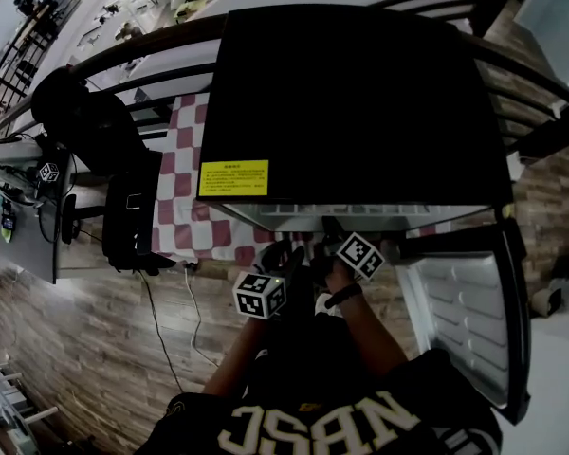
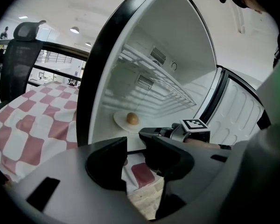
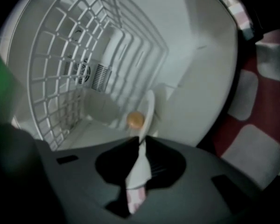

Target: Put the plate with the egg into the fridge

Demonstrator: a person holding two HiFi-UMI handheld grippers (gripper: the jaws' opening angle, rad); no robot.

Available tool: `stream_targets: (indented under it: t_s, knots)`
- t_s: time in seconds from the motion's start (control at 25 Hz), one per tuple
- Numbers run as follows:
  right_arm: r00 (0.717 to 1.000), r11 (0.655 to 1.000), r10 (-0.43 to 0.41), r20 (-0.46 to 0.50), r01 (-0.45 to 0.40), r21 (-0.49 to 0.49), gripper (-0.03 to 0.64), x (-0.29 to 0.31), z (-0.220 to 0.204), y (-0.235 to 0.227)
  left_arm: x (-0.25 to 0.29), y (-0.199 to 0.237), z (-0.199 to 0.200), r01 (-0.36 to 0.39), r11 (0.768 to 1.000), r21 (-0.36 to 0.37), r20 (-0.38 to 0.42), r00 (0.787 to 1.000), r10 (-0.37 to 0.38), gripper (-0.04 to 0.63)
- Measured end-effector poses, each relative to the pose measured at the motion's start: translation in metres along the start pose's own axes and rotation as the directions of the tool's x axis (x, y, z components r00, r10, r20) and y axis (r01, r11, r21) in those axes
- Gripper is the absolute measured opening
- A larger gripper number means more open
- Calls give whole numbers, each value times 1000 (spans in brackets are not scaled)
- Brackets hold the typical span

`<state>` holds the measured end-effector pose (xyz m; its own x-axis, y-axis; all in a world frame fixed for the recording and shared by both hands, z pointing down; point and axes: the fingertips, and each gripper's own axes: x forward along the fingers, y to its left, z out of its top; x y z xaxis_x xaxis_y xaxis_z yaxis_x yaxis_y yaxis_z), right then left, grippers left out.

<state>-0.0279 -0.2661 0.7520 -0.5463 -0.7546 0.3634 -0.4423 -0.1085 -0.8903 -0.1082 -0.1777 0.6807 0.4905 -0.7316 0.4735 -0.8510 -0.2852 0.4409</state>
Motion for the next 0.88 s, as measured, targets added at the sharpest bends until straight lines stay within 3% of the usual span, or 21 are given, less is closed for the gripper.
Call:
stream_targets:
  t_s: [0.28, 0.36, 0.44, 0.56, 0.64, 0.72, 0.88]
  knots:
    - [1000, 998, -23, -5, 23, -56, 57, 13, 8, 8, -10, 6, 1, -23, 999, -22, 8, 1000, 23, 183]
    - [998, 989, -51, -35, 45, -144, 58, 14, 5, 8, -13, 8, 1, -29, 999, -29, 10, 1000, 30, 183]
    - [983, 932, -152, -99, 109, -345, 61, 15, -1, 4, -15, 10, 0, -36, 999, -33, 12, 999, 37, 183]
    - [933, 741, -346, -102, 204, -640, 86, 10, -1, -6, -19, 12, -5, -44, 998, -40, 13, 999, 45, 183]
    - [919, 649, -390, -61, 227, -726, 86, 5, 5, -8, -19, 12, -7, -42, 998, -45, 23, 999, 43, 183]
    - [924, 621, -380, -40, 223, -752, 86, -1, 10, -7, -18, 10, -7, -37, 998, -44, 34, 999, 39, 181]
    - [935, 624, -354, -23, 217, -751, 86, -30, 17, -7, -20, -3, -2, -24, 999, -45, 51, 998, 27, 183]
